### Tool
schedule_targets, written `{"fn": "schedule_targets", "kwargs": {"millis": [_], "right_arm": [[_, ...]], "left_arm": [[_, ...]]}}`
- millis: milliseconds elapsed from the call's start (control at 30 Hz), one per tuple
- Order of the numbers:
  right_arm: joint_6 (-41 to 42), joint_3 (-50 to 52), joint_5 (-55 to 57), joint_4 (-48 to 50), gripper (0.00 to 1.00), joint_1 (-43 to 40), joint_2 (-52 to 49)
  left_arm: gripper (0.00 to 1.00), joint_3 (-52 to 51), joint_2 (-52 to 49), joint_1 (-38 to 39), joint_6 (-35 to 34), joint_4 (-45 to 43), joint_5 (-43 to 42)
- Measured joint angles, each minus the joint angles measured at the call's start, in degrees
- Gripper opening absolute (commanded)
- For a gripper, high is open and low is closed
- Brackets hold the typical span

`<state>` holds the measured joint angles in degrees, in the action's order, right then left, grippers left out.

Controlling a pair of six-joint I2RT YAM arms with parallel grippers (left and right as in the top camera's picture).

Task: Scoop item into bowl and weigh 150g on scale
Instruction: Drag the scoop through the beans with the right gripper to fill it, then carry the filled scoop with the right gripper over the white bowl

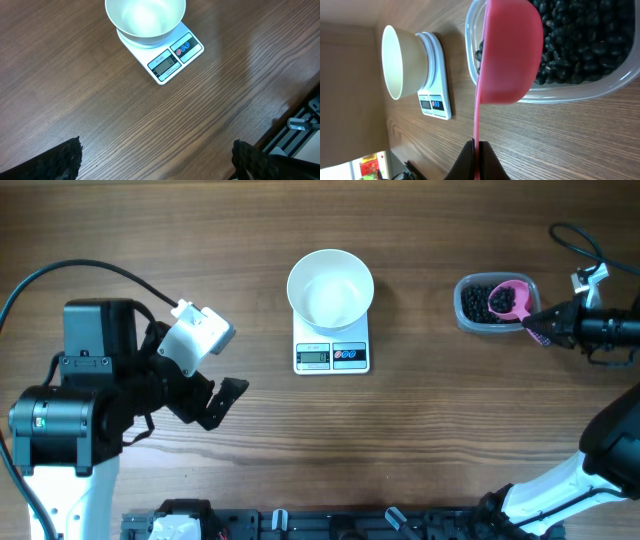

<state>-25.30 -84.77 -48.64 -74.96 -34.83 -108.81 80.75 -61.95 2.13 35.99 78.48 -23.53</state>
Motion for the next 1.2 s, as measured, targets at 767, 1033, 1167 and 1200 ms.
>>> {"fn": "schedule_targets", "kwargs": {"millis": [767, 1033, 1167, 1200], "right_arm": [[-7.61, 0.0, -8.81, -9.05, 0.05, -2.36, 0.0], [-8.87, 0.0, -13.29, -11.56, 0.05, -2.36, 0.0], [-9.09, 0.0, -14.36, -12.55, 0.05, -2.19, 0.0], [-9.09, 0.0, -14.53, -12.55, 0.05, -2.01, 0.0]], "left_arm": [[1.0, 0.0, 0.0, 0.0, 0.0, 0.0, 0.0], [1.0, 0.0, 0.0, 0.0, 0.0, 0.0, 0.0], [1.0, 0.0, 0.0, 0.0, 0.0, 0.0, 0.0], [1.0, 0.0, 0.0, 0.0, 0.0, 0.0, 0.0]]}}
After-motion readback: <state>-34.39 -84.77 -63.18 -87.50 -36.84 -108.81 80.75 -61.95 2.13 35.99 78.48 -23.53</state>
